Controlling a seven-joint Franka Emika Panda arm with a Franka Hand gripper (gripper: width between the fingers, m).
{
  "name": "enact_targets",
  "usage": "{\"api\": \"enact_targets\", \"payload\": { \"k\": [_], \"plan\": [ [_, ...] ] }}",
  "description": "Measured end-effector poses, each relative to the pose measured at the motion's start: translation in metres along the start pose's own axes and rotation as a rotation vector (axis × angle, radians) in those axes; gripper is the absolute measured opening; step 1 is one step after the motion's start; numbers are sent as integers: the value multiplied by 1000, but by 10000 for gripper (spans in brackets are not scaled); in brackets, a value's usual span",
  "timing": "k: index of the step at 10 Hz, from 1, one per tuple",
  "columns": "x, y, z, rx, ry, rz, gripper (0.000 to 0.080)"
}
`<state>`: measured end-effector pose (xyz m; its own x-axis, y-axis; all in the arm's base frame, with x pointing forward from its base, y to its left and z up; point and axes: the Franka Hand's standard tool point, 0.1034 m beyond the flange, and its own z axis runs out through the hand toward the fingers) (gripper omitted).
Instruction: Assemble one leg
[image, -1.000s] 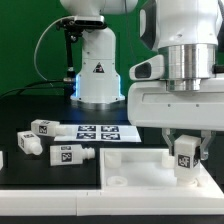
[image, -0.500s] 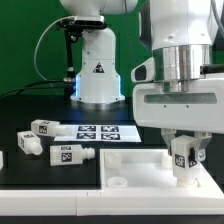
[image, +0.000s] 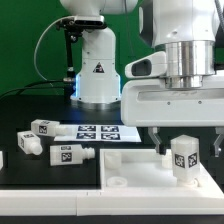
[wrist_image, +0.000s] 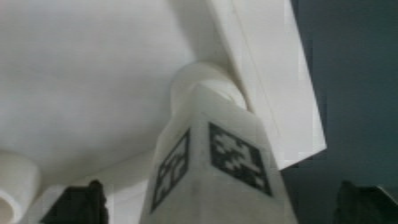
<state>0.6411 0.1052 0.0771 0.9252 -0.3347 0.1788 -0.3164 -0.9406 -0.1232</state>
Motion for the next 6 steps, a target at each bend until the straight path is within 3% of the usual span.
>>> {"api": "enact_targets", "payload": {
  "k": [1, 4, 6],
  "plan": [
    [0, 0, 0, -1, 0, -54, 648],
    [7, 9, 0, -32, 11, -534, 649],
    [7, 9, 0, -35, 11, -562, 649]
  ]
}}
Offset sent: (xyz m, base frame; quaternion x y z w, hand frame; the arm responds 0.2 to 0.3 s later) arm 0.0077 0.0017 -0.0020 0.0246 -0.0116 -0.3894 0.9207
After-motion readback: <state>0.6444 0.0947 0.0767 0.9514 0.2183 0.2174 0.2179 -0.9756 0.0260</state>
